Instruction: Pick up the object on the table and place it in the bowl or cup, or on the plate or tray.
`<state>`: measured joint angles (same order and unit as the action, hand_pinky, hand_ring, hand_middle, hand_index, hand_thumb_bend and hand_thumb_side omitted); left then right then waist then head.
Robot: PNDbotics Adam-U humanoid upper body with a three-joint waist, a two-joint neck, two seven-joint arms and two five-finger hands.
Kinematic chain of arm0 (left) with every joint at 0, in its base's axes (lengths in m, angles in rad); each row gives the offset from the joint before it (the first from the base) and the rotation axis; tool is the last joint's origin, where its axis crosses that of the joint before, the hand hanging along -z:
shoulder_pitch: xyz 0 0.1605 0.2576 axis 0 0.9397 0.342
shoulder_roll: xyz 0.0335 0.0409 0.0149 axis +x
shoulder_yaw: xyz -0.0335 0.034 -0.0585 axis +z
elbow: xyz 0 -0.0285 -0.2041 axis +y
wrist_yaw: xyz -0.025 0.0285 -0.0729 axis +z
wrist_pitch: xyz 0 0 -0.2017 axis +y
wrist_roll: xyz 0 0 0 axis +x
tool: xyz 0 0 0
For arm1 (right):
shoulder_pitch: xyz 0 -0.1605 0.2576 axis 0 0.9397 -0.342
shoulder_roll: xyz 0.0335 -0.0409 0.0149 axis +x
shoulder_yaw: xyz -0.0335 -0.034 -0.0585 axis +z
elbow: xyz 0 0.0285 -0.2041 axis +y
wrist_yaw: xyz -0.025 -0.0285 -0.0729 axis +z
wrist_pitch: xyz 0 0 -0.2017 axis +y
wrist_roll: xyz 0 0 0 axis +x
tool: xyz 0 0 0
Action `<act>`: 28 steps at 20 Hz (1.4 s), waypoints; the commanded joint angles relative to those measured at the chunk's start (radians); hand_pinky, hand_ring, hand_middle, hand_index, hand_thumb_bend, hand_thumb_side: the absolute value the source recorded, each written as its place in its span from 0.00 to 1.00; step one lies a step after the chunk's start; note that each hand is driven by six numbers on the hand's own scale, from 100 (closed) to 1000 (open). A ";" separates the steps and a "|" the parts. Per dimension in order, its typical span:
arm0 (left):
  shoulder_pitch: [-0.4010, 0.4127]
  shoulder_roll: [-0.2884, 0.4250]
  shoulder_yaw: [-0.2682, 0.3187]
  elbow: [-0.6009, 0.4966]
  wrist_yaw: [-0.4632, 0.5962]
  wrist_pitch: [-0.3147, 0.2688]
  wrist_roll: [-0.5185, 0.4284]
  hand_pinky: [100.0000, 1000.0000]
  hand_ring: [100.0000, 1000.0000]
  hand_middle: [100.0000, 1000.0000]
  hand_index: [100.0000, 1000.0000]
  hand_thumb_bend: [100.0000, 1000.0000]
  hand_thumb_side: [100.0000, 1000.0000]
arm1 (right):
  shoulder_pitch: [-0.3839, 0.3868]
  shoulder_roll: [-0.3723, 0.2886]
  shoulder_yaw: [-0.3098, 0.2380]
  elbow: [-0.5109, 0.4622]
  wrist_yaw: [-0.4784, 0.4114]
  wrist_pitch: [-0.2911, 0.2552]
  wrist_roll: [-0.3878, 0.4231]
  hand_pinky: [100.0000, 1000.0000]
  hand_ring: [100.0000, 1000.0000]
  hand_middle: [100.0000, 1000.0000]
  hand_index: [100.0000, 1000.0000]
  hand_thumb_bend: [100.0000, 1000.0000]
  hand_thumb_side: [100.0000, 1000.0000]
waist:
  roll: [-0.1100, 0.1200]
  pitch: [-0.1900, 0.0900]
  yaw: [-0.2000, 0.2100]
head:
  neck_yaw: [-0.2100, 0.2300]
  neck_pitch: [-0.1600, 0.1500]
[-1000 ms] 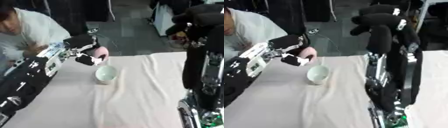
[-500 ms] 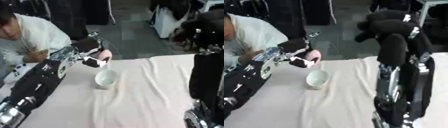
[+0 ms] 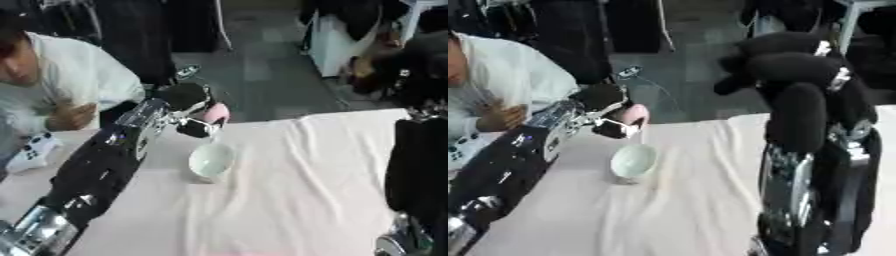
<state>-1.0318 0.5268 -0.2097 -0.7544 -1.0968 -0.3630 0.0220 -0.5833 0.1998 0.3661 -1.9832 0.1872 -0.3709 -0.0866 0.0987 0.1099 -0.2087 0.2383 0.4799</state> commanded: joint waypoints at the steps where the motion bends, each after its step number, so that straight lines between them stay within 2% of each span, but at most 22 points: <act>1: -0.030 0.013 0.023 0.015 -0.021 0.007 0.009 0.00 0.00 0.05 0.32 0.00 0.52 | -0.008 0.018 0.005 -0.017 -0.006 -0.003 0.004 0.44 0.56 0.57 0.60 0.00 0.45 | -0.001 -0.013 -0.001 | 0.010 -0.011; 9: -0.030 0.001 0.018 0.043 -0.014 0.010 -0.105 0.00 0.00 0.08 0.35 0.00 0.51 | -0.007 0.018 0.003 -0.017 -0.005 -0.004 -0.001 0.44 0.56 0.57 0.60 0.00 0.45 | 0.000 -0.017 0.001 | 0.011 -0.008; 15: -0.015 -0.013 0.012 0.057 0.025 -0.004 -0.138 0.00 0.00 0.09 0.36 0.00 0.50 | -0.008 0.019 0.004 -0.017 -0.006 -0.004 -0.001 0.44 0.56 0.57 0.60 0.00 0.45 | -0.001 -0.016 -0.001 | 0.008 -0.006; 20: -0.009 -0.019 0.007 0.077 0.029 0.006 -0.194 0.00 0.00 0.09 0.37 0.00 0.49 | -0.008 0.020 0.003 -0.017 -0.005 -0.004 -0.002 0.45 0.56 0.57 0.60 0.00 0.44 | -0.001 -0.016 -0.001 | 0.012 -0.002; 21: -0.008 -0.020 0.007 0.079 0.027 0.012 -0.209 0.00 0.00 0.12 0.38 0.00 0.48 | -0.008 0.020 0.003 -0.017 -0.005 -0.004 -0.003 0.45 0.56 0.57 0.60 0.00 0.44 | -0.001 -0.016 0.000 | 0.012 -0.001; 22: -0.008 -0.020 0.006 0.080 0.026 0.018 -0.223 0.00 0.03 0.21 0.44 0.00 0.50 | -0.008 0.020 0.003 -0.017 -0.005 -0.004 -0.003 0.45 0.56 0.57 0.60 0.00 0.44 | -0.001 -0.017 0.000 | 0.012 0.001; 23: -0.007 -0.020 0.005 0.085 0.022 0.025 -0.243 0.00 0.16 0.31 0.52 0.00 0.54 | -0.009 0.019 0.004 -0.017 -0.005 -0.004 -0.003 0.45 0.56 0.57 0.60 0.00 0.44 | -0.001 -0.017 0.000 | 0.012 0.003; 24: -0.007 -0.021 0.005 0.088 0.019 0.033 -0.264 0.11 0.36 0.45 0.63 0.00 0.60 | -0.009 0.019 0.003 -0.017 -0.005 -0.004 -0.003 0.45 0.56 0.57 0.60 0.00 0.44 | -0.001 -0.017 0.000 | 0.011 0.004; 25: -0.006 -0.021 0.005 0.093 0.014 0.043 -0.291 0.30 0.48 0.55 0.69 0.00 0.65 | -0.009 0.019 0.003 -0.017 -0.004 -0.004 -0.003 0.45 0.56 0.57 0.60 0.00 0.44 | -0.001 -0.017 0.001 | 0.010 0.006; 26: -0.006 -0.021 0.006 0.096 0.008 0.053 -0.316 0.62 0.78 0.79 0.85 0.03 0.72 | -0.009 0.019 0.003 -0.017 -0.004 -0.003 -0.003 0.45 0.56 0.57 0.60 0.00 0.44 | -0.001 -0.017 0.001 | 0.010 0.007; 28: -0.006 -0.021 0.003 0.093 -0.018 0.070 -0.367 0.79 0.91 0.91 0.94 0.20 0.80 | -0.010 0.018 0.004 -0.017 -0.004 -0.003 -0.003 0.45 0.56 0.57 0.60 0.00 0.44 | -0.001 -0.017 0.001 | 0.011 0.009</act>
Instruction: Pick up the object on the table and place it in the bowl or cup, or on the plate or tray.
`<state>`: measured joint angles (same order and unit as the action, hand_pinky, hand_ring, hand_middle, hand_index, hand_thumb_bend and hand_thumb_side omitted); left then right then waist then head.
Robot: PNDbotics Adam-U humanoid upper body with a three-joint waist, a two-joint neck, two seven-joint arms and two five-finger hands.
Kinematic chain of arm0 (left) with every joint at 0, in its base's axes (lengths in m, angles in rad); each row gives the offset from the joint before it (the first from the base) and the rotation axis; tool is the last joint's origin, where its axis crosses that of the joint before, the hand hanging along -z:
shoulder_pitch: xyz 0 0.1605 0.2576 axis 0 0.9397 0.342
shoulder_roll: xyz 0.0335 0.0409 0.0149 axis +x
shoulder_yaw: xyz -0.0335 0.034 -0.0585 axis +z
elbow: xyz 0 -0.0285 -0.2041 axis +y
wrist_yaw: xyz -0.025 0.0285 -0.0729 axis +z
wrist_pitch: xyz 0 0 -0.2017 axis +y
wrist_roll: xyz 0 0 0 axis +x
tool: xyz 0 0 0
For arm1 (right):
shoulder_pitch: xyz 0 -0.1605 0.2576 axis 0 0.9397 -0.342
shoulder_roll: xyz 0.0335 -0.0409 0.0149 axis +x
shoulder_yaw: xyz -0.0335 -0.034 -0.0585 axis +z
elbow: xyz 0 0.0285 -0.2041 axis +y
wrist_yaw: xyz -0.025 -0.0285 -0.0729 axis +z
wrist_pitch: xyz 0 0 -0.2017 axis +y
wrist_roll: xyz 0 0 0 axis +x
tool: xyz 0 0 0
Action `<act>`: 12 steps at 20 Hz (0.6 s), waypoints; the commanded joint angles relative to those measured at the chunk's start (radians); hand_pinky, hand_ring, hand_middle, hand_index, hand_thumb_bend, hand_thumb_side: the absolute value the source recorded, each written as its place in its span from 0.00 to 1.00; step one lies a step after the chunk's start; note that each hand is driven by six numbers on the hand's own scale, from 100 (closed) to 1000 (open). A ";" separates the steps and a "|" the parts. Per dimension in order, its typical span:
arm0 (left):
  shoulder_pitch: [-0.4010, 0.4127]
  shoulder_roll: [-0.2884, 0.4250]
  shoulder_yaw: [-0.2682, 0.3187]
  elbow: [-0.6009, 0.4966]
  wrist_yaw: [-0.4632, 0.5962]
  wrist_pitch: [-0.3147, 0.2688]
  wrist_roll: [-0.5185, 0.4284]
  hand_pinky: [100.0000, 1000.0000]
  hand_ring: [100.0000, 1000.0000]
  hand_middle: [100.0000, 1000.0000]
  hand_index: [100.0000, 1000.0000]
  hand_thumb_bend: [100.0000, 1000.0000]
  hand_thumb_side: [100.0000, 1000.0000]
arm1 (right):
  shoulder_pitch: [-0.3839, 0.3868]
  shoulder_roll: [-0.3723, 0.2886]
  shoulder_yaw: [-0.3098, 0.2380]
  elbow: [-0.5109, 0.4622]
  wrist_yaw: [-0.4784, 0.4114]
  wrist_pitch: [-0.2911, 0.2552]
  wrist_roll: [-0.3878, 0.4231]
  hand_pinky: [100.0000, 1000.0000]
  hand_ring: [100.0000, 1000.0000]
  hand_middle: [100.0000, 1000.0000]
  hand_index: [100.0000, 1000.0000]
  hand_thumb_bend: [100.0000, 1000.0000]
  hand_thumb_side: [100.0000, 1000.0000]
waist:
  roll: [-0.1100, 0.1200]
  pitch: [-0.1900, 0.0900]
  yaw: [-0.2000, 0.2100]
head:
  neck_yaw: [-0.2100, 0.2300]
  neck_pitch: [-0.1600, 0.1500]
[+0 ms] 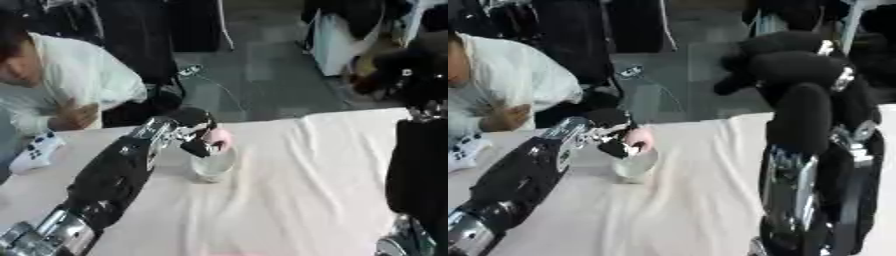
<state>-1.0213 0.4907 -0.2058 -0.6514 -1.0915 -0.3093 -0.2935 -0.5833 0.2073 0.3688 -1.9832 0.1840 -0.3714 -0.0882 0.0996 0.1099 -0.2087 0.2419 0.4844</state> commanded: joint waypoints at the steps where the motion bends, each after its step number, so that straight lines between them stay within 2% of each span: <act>1: -0.016 0.015 -0.002 -0.018 -0.034 0.017 -0.065 0.87 0.97 0.96 0.97 0.29 0.84 | -0.010 0.010 0.001 -0.017 0.000 -0.003 -0.002 0.44 0.56 0.57 0.60 0.00 0.44 | -0.002 -0.016 0.001 | 0.007 0.006; 3: -0.013 0.017 0.001 -0.033 -0.046 0.012 -0.069 0.97 1.00 0.99 0.99 0.38 0.87 | -0.010 0.010 0.000 -0.017 0.000 -0.003 -0.003 0.44 0.56 0.57 0.60 0.00 0.44 | -0.002 -0.016 0.002 | 0.008 0.007; 6: -0.012 0.024 0.004 -0.048 -0.044 0.008 -0.073 1.00 1.00 1.00 0.99 0.46 0.87 | -0.010 0.007 -0.001 -0.017 0.000 -0.002 -0.004 0.44 0.56 0.57 0.60 0.00 0.45 | -0.002 -0.017 0.005 | 0.009 0.012; 7: -0.011 0.030 0.004 -0.057 -0.044 0.009 -0.077 1.00 1.00 1.00 1.00 0.52 0.84 | -0.009 0.005 -0.001 -0.017 0.001 -0.001 -0.004 0.44 0.56 0.57 0.60 0.00 0.45 | -0.002 -0.018 0.008 | 0.008 0.014; 10: 0.014 0.062 0.003 -0.152 0.000 0.013 -0.064 0.99 1.00 0.99 0.98 0.39 0.85 | -0.006 -0.003 -0.004 -0.017 0.004 0.001 -0.006 0.44 0.56 0.57 0.60 0.00 0.45 | 0.000 -0.023 0.019 | 0.006 0.024; 11: 0.030 0.079 0.002 -0.204 0.045 0.018 -0.048 0.95 0.96 0.96 0.96 0.27 0.84 | -0.005 -0.006 -0.005 -0.017 0.005 0.002 -0.007 0.44 0.56 0.57 0.60 0.00 0.45 | 0.001 -0.025 0.025 | 0.001 0.029; 12: 0.056 0.103 -0.001 -0.271 0.109 0.028 -0.026 0.92 0.92 0.94 0.95 0.22 0.83 | -0.004 -0.011 -0.007 -0.017 0.006 0.003 -0.008 0.44 0.56 0.57 0.60 0.00 0.45 | 0.002 -0.027 0.031 | -0.005 0.031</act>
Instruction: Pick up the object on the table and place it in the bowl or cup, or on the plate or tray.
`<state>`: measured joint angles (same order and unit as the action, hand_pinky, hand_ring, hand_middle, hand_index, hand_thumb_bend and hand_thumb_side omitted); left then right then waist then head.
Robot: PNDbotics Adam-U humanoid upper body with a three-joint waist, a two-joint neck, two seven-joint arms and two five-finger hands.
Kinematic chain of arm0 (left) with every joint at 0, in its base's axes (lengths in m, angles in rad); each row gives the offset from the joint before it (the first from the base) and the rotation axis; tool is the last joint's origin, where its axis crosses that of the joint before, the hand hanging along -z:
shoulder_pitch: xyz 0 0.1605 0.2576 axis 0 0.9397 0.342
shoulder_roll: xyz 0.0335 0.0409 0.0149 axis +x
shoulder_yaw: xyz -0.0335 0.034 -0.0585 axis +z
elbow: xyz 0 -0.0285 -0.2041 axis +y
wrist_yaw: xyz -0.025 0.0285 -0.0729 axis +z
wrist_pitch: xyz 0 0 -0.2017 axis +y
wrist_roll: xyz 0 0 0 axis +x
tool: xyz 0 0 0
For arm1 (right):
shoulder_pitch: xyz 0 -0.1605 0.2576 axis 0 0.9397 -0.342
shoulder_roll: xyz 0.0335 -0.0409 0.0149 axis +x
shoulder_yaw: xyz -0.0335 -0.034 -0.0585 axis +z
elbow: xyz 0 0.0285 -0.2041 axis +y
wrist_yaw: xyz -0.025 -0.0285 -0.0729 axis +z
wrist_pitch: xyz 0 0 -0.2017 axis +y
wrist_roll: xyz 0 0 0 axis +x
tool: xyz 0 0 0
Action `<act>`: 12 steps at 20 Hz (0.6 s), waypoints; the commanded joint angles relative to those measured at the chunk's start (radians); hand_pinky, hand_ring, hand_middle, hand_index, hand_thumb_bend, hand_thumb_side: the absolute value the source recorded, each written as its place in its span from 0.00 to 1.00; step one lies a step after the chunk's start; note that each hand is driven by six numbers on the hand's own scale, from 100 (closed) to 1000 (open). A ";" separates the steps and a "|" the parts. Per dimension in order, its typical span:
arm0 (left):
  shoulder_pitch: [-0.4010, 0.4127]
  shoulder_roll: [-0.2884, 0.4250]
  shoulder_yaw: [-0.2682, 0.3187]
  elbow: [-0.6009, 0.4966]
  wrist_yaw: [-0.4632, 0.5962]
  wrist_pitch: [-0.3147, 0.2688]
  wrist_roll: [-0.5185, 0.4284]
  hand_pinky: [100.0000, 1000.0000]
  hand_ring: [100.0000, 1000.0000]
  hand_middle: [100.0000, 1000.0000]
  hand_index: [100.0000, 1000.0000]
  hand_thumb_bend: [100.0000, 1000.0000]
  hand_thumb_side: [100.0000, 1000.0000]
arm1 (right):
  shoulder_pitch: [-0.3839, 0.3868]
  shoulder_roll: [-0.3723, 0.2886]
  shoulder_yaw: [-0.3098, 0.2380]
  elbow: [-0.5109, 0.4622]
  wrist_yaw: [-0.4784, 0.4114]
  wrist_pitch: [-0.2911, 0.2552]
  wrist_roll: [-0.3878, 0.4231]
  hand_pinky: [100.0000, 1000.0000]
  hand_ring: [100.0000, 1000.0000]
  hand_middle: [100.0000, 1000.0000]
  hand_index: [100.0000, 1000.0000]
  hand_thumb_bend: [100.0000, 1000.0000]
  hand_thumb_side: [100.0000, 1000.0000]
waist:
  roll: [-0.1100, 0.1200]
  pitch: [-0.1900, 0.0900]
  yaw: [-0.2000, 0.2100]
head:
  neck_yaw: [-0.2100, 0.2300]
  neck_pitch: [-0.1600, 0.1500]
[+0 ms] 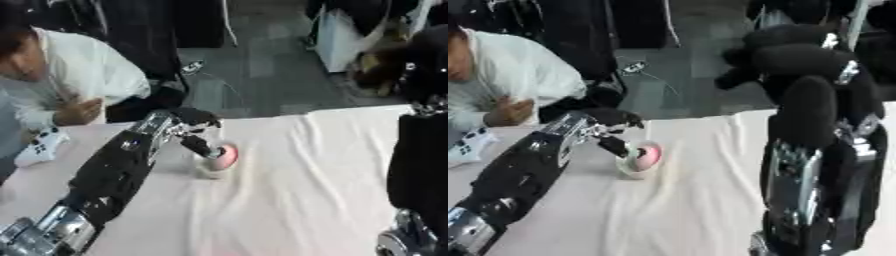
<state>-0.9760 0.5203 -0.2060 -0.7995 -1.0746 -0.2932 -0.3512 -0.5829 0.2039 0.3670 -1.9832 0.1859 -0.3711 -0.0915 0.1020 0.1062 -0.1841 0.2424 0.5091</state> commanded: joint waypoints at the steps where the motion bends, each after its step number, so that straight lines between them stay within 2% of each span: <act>1: 0.039 0.101 -0.007 -0.194 0.162 0.025 0.053 0.90 0.89 0.93 0.94 0.19 0.82 | -0.004 -0.011 -0.006 -0.017 0.006 0.004 -0.005 0.44 0.56 0.57 0.60 0.00 0.45 | 0.000 -0.025 0.012 | -0.013 0.007; 2: 0.071 0.129 -0.015 -0.262 0.235 0.041 0.071 0.88 0.88 0.92 0.93 0.16 0.81 | -0.004 -0.015 -0.007 -0.017 0.007 0.006 -0.005 0.44 0.56 0.57 0.60 0.00 0.45 | 0.000 -0.027 0.016 | -0.018 0.008; 3: 0.105 0.155 -0.022 -0.330 0.306 0.059 0.086 0.83 0.83 0.89 0.91 0.08 0.80 | -0.005 -0.019 -0.007 -0.017 0.009 0.007 -0.005 0.44 0.56 0.57 0.60 0.00 0.45 | 0.000 -0.029 0.023 | -0.025 0.008; 4: 0.146 0.180 -0.025 -0.400 0.382 0.076 0.107 0.83 0.83 0.89 0.91 0.08 0.80 | -0.006 -0.025 -0.009 -0.017 0.010 0.009 -0.006 0.44 0.56 0.57 0.60 0.00 0.45 | -0.001 -0.030 0.030 | -0.032 0.007; 5: 0.188 0.200 -0.025 -0.471 0.461 0.100 0.135 0.77 0.77 0.85 0.87 0.00 0.77 | -0.008 -0.030 -0.010 -0.016 0.012 0.011 -0.006 0.44 0.56 0.57 0.60 0.00 0.45 | -0.003 -0.032 0.038 | -0.038 0.006; 6: 0.231 0.219 -0.026 -0.544 0.541 0.128 0.168 0.78 0.78 0.85 0.88 0.01 0.77 | -0.010 -0.035 -0.011 -0.015 0.014 0.013 -0.006 0.44 0.56 0.57 0.60 0.00 0.45 | -0.005 -0.033 0.043 | -0.043 0.003; 7: 0.273 0.229 -0.024 -0.614 0.611 0.155 0.202 0.72 0.72 0.82 0.85 0.00 0.75 | -0.013 -0.040 -0.013 -0.012 0.016 0.014 -0.006 0.44 0.56 0.57 0.60 0.00 0.45 | -0.009 -0.034 0.051 | -0.048 -0.001; 8: 0.321 0.231 -0.017 -0.690 0.676 0.180 0.244 0.72 0.73 0.82 0.85 0.00 0.75 | -0.017 -0.047 -0.014 -0.007 0.019 0.015 -0.007 0.44 0.56 0.57 0.60 0.00 0.45 | -0.013 -0.034 0.060 | -0.055 -0.004; 9: 0.362 0.225 -0.009 -0.758 0.726 0.204 0.283 0.68 0.69 0.79 0.83 0.00 0.74 | -0.021 -0.054 -0.016 -0.002 0.022 0.015 -0.007 0.44 0.56 0.57 0.60 0.00 0.45 | -0.018 -0.035 0.070 | -0.062 -0.012; 12: 0.469 0.161 0.024 -0.943 0.818 0.253 0.382 0.65 0.65 0.77 0.83 0.00 0.76 | -0.038 -0.075 -0.021 0.019 0.032 0.013 -0.010 0.43 0.56 0.57 0.60 0.00 0.46 | -0.037 -0.033 0.100 | -0.088 -0.044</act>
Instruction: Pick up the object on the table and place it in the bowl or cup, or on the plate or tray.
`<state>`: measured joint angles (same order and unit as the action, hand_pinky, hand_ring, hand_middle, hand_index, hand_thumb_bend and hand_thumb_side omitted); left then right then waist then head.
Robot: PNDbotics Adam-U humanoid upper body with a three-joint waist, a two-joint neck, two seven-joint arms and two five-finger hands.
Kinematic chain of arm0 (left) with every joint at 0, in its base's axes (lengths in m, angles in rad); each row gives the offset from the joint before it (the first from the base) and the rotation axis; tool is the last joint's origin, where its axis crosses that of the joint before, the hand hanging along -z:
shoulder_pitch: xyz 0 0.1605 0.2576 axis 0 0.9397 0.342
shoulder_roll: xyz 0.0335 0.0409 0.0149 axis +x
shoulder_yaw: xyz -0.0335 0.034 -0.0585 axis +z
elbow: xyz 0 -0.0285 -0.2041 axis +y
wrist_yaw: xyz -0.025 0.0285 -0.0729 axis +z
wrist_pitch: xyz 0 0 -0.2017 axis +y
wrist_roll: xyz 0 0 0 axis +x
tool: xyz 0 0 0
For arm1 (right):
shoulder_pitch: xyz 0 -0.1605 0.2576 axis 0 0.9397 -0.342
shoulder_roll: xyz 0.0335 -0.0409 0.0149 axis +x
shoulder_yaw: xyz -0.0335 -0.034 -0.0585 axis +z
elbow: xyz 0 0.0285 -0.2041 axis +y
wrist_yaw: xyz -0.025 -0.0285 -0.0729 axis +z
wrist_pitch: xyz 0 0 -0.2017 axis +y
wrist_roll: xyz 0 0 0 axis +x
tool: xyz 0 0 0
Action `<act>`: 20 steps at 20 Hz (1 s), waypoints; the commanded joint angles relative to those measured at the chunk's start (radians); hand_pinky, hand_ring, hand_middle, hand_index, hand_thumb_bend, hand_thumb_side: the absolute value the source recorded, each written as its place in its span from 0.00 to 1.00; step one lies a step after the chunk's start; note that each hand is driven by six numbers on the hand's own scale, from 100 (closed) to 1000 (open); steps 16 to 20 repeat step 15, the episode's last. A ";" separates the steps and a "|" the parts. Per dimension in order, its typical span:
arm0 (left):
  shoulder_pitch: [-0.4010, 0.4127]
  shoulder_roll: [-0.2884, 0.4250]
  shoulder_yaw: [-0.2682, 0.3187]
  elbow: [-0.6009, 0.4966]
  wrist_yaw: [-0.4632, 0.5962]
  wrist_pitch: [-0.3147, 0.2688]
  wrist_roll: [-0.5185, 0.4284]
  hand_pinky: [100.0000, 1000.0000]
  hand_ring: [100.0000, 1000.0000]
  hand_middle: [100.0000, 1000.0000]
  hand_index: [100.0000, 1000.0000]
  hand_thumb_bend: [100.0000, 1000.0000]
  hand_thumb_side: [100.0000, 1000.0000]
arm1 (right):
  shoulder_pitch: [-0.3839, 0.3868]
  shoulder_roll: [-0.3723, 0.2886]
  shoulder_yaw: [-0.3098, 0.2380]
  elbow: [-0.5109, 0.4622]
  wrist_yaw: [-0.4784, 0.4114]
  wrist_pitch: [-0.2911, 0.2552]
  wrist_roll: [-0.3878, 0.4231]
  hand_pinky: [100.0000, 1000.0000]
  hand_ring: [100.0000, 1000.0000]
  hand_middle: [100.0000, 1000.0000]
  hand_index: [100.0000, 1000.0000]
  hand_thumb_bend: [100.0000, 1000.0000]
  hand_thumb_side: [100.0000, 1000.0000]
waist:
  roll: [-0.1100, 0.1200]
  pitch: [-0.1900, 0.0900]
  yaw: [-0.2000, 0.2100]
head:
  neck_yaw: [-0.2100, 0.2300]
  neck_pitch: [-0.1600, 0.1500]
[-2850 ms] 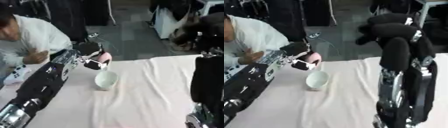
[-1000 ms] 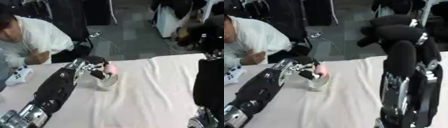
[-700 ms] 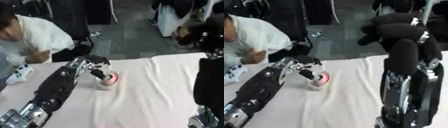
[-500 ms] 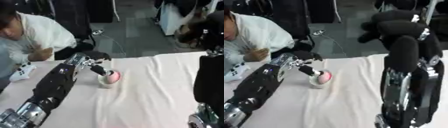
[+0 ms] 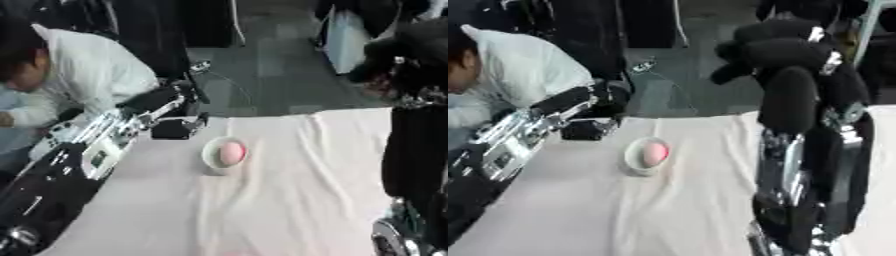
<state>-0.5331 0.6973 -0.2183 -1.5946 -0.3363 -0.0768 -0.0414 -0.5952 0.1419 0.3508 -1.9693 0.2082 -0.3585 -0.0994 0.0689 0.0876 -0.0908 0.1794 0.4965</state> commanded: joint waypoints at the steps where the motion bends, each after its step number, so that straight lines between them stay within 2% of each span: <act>1: 0.052 -0.045 0.044 -0.199 0.099 0.050 0.092 0.63 0.63 0.76 0.82 0.00 0.77 | -0.032 -0.020 -0.006 0.012 0.013 0.000 -0.003 0.43 0.56 0.57 0.60 0.00 0.46 | -0.010 -0.013 0.016 | -0.034 -0.044; 4: 0.106 -0.146 0.058 -0.355 0.155 0.052 0.121 0.61 0.62 0.76 0.82 0.00 0.78 | -0.054 -0.042 -0.005 0.033 0.020 -0.005 -0.003 0.43 0.56 0.57 0.60 0.00 0.46 | -0.033 -0.005 0.044 | -0.049 -0.102; 5: 0.110 -0.170 0.057 -0.381 0.175 0.039 0.120 0.61 0.62 0.75 0.82 0.00 0.78 | -0.061 -0.048 -0.003 0.039 0.021 -0.008 0.001 0.42 0.56 0.57 0.60 0.00 0.47 | -0.039 -0.003 0.051 | -0.047 -0.124; 7: 0.104 -0.214 0.047 -0.400 0.217 -0.021 0.108 0.62 0.62 0.75 0.83 0.00 0.77 | -0.075 -0.062 0.010 0.049 0.024 -0.022 0.031 0.43 0.55 0.57 0.59 0.00 0.44 | -0.051 0.002 0.065 | -0.034 -0.173; 8: 0.100 -0.227 0.039 -0.403 0.234 -0.051 0.088 0.63 0.63 0.76 0.82 0.00 0.78 | -0.082 -0.067 0.017 0.052 0.029 -0.035 0.062 0.43 0.55 0.57 0.59 0.00 0.47 | -0.056 0.005 0.071 | -0.030 -0.197; 11: 0.092 -0.238 0.025 -0.405 0.247 -0.110 -0.006 0.64 0.64 0.77 0.82 0.00 0.78 | -0.092 -0.078 0.036 0.056 0.047 -0.099 0.197 0.44 0.54 0.55 0.57 0.00 0.46 | -0.064 0.009 0.086 | -0.030 -0.240; 14: 0.092 -0.242 0.016 -0.405 0.244 -0.138 -0.093 0.65 0.65 0.79 0.84 0.00 0.78 | -0.092 -0.079 0.046 0.053 0.023 -0.184 0.315 0.45 0.53 0.53 0.55 0.01 0.40 | -0.066 0.010 0.094 | -0.041 -0.264; 15: 0.092 -0.242 0.012 -0.405 0.247 -0.147 -0.115 0.65 0.65 0.79 0.85 0.00 0.78 | -0.091 -0.078 0.047 0.048 0.012 -0.212 0.349 0.46 0.52 0.52 0.54 0.06 0.36 | -0.066 0.010 0.095 | -0.047 -0.271; 20: 0.092 -0.242 0.012 -0.405 0.247 -0.147 -0.115 0.65 0.65 0.79 0.85 0.00 0.78 | -0.091 -0.078 0.047 0.048 0.012 -0.212 0.349 0.46 0.52 0.52 0.54 0.06 0.36 | -0.066 0.010 0.095 | -0.047 -0.271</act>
